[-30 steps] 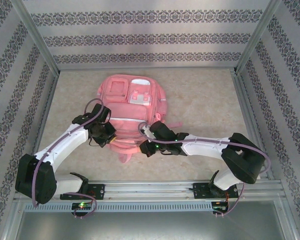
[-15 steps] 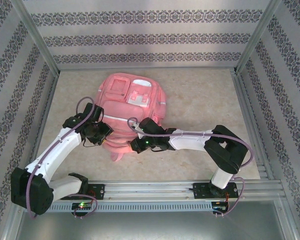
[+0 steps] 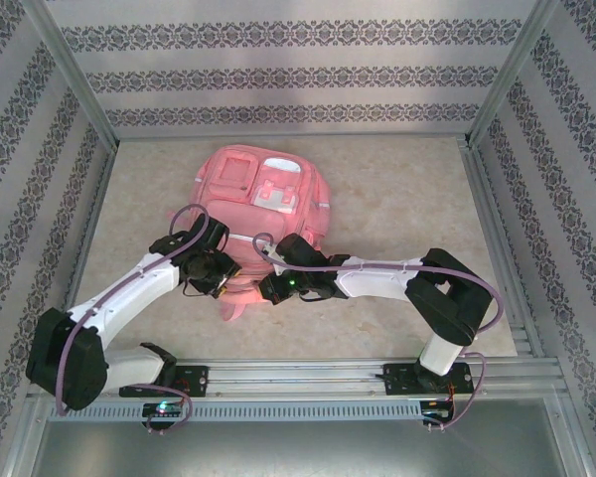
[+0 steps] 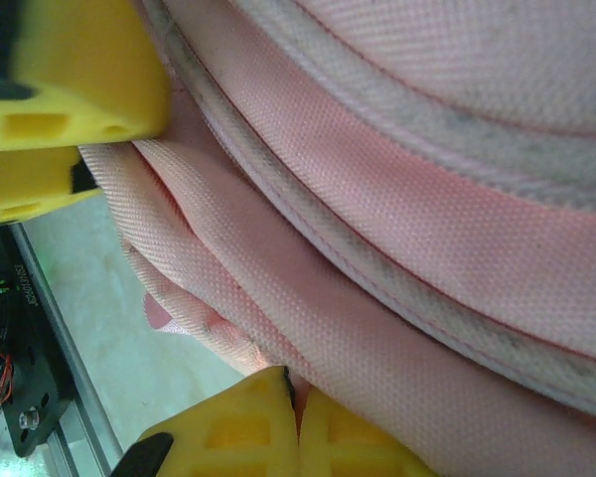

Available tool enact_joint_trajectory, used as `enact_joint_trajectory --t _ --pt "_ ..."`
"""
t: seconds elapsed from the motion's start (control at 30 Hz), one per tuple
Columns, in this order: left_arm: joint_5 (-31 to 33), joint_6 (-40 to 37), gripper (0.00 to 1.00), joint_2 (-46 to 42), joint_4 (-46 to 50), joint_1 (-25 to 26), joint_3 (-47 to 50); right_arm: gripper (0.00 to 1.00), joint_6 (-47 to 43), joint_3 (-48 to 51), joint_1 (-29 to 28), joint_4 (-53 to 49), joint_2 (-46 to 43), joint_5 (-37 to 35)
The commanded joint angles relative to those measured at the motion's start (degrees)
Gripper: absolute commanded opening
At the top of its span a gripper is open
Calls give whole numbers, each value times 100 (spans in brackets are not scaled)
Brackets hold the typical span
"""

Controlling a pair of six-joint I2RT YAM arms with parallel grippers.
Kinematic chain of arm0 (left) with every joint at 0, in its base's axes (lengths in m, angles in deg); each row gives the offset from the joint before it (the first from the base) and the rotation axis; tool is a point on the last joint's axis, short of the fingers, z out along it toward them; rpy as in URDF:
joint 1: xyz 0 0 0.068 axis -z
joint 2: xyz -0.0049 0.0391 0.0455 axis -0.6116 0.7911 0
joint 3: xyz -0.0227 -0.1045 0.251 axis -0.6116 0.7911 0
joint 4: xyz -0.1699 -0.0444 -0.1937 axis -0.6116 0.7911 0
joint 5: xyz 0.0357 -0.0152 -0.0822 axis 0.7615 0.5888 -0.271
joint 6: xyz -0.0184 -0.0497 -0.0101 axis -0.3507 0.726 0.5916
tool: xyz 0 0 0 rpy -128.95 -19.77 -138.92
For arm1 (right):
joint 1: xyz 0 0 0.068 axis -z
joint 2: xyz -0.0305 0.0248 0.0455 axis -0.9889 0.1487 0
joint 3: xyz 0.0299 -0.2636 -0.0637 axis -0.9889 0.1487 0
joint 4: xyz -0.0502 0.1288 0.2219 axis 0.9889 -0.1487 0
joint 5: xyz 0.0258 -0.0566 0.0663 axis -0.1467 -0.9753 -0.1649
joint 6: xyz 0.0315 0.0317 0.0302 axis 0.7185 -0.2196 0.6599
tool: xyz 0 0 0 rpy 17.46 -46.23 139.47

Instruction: Pack the student bag

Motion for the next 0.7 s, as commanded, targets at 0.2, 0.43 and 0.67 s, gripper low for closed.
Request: enact_joint_trajectory --t 0.2,0.43,0.67 --pt "218 -249 26 -34 -218 -387 179 0 -115 417 -12 -45 -419 -269" --pt "161 -393 9 -300 -155 -635 371 0 -167 757 32 -45 -655 -400" --pt "174 -786 1 -437 165 -859 314 0 -202 797 100 -63 -654 -425"
